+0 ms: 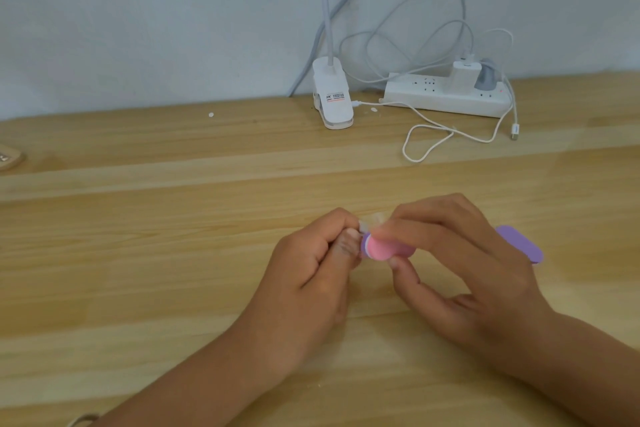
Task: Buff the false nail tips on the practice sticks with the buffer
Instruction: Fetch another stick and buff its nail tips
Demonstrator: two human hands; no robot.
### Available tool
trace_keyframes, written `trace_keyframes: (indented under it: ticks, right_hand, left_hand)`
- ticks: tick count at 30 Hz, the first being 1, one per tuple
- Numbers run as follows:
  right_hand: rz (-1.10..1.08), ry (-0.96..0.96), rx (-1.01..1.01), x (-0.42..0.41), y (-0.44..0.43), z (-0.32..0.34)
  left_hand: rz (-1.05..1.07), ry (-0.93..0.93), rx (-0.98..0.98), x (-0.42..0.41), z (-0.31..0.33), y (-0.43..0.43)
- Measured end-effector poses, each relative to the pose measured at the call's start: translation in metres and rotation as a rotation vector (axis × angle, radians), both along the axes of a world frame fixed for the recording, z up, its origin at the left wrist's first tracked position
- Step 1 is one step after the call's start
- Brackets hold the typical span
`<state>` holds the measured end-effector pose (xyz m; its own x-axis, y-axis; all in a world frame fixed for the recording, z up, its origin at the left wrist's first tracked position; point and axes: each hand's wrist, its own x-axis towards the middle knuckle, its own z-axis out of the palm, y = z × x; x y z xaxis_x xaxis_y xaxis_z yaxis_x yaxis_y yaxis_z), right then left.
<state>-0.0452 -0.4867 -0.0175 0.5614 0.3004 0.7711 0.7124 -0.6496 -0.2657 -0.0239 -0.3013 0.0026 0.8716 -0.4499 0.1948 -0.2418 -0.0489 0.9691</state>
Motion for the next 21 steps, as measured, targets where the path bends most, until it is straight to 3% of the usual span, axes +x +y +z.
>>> trace_keyframes:
  ticks: [11, 14, 21]
  right_hand:
    - [-0.098, 0.063, 0.105, 0.0011, -0.0047, 0.0040]
    - [-0.016, 0.145, 0.208, -0.0038, -0.0015, 0.0064]
    - [0.029, 0.146, 0.121, -0.0051, 0.0011, 0.0050]
  left_hand:
    - [-0.027, 0.028, -0.054, 0.0007, 0.0004, 0.0003]
    - [-0.035, -0.040, -0.010, 0.0019, -0.0006, 0.0002]
    - [-0.011, -0.176, 0.106, 0.0038, -0.0049, 0.0022]
